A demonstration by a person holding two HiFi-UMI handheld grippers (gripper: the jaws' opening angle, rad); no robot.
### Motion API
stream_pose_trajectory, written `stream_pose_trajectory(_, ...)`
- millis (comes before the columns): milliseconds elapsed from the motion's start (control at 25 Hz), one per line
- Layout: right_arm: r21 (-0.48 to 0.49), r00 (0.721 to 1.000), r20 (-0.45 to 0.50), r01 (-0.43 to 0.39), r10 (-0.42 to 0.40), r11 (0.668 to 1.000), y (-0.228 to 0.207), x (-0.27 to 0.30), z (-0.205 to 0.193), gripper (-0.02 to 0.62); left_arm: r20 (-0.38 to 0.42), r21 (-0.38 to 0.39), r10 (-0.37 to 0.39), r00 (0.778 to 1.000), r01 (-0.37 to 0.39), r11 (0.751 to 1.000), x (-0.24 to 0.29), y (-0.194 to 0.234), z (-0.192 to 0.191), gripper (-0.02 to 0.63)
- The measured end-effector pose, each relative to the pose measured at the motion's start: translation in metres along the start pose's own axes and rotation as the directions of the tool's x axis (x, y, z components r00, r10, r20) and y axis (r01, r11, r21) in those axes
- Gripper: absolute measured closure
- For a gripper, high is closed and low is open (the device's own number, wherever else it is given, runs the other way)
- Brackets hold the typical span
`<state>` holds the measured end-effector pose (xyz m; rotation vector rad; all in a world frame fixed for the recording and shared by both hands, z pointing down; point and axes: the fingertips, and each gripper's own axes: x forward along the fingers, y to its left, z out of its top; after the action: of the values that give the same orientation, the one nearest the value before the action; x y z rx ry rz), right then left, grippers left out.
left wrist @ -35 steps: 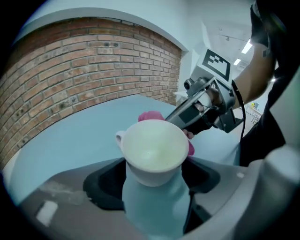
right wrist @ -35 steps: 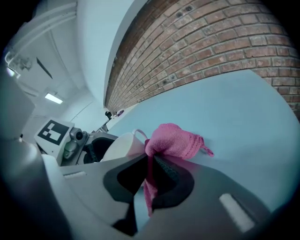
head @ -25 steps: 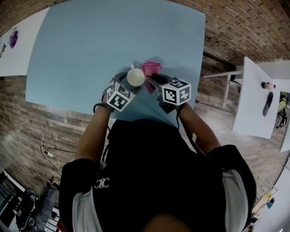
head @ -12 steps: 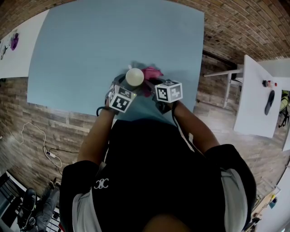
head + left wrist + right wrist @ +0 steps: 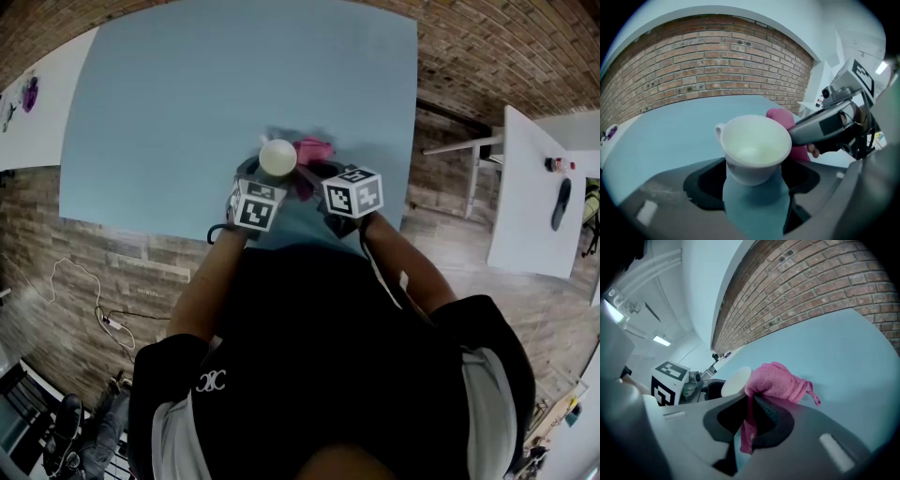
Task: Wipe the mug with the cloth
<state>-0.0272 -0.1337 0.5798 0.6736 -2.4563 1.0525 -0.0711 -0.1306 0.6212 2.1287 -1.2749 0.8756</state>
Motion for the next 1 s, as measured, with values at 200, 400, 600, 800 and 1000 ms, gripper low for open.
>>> stream_pose_trajectory(200, 0.046, 0.999, -0.017, 0.045, -0.045, 0.998, -0.018, 0.014, -0.011, 0.557, -0.027, 0.033, -0.037, 0.999, 0.038, 0.999, -0.005, -0.006, -0.009, 0.215)
stream_pose_trajectory(400, 0.081, 0.998, 0.006, 0.056, -0.056, 0.995, -0.029, 0.016, -0.007, 0.557, -0.061, 0.075, -0.082, 0.995, 0.086, 0.993, -0.015, -0.017, -0.021, 0.215)
stream_pose_trajectory(600, 0.094, 0.999, 0.015, 0.047, -0.048, 0.994, -0.031, 0.018, -0.005, 0.557, -0.027, 0.094, -0.040, 0.999, 0.042, 0.995, -0.035, 0.021, -0.027, 0.215)
stream_pose_trajectory(800, 0.099, 0.999, 0.016, 0.045, -0.046, 0.994, -0.032, 0.017, -0.009, 0.557, -0.053, 0.206, 0.010, 0.999, 0.001, 0.978, -0.041, 0.055, -0.017, 0.219)
stream_pose_trajectory(1000, 0.090, 0.998, 0.008, 0.059, -0.060, 0.994, -0.032, 0.020, -0.010, 0.557, -0.088, 0.358, 0.006, 0.996, 0.026, 0.933, -0.031, 0.066, -0.002, 0.218)
